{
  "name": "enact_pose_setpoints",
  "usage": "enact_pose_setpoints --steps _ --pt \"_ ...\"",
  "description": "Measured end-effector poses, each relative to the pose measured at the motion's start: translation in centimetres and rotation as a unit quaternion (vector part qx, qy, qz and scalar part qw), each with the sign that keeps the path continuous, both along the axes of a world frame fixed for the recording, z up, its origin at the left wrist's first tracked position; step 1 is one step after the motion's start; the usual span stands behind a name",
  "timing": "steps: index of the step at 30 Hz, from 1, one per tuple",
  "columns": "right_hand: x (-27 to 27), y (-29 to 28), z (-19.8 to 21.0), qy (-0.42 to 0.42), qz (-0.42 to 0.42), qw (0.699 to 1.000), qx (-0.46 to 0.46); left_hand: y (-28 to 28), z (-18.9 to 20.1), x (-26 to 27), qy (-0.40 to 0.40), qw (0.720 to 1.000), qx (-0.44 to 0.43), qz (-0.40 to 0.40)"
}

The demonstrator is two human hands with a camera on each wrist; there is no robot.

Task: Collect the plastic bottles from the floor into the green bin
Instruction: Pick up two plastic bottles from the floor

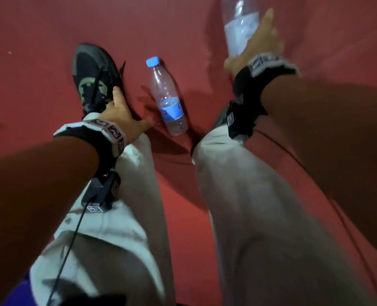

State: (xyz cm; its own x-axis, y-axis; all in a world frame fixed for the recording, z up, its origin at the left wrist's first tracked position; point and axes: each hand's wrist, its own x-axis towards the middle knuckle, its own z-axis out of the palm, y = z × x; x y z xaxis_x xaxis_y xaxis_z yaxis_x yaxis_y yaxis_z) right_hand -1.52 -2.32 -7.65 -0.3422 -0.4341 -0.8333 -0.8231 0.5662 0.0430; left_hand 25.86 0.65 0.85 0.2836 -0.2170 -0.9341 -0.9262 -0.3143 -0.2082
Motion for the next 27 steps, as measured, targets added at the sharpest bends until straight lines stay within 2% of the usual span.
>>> enact_pose_setpoints --steps 4,6,9,13,15,20,23,27 --pt "-1.9 -1.9 6.5 -0.065 0.039 0.997 -0.004 -2.3 2.4 -2.0 0.042 0.997 -0.021 0.067" --pt "-2.1 -3.1 9.6 -0.086 0.058 0.994 0.025 -3.8 3.4 -2.9 0.051 0.992 -0.036 0.111" --pt "-2.4 -5.5 14.2 -0.086 0.083 0.992 0.05 -6.3 4.9 -3.7 0.058 0.98 -0.054 0.184" --pt "-2.8 -7.8 20.1 -0.042 0.145 0.987 0.05 -8.4 6.9 -3.8 0.076 0.953 -0.066 0.287" --pt "-2.4 -8.9 21.7 -0.035 0.153 0.987 0.042 -8.4 7.5 -3.6 0.074 0.939 -0.063 0.331" --pt "0.2 -12.5 19.3 -0.048 0.176 0.982 0.045 -7.6 5.1 -3.3 0.042 0.922 -0.022 0.384" --pt "1.6 -14.0 15.8 -0.085 0.241 0.965 0.052 -6.2 2.0 -3.7 0.024 0.924 -0.006 0.381" --pt "0.7 -14.8 10.6 -0.103 0.335 0.934 0.074 -3.1 -3.3 -4.7 0.016 0.93 0.014 0.367"
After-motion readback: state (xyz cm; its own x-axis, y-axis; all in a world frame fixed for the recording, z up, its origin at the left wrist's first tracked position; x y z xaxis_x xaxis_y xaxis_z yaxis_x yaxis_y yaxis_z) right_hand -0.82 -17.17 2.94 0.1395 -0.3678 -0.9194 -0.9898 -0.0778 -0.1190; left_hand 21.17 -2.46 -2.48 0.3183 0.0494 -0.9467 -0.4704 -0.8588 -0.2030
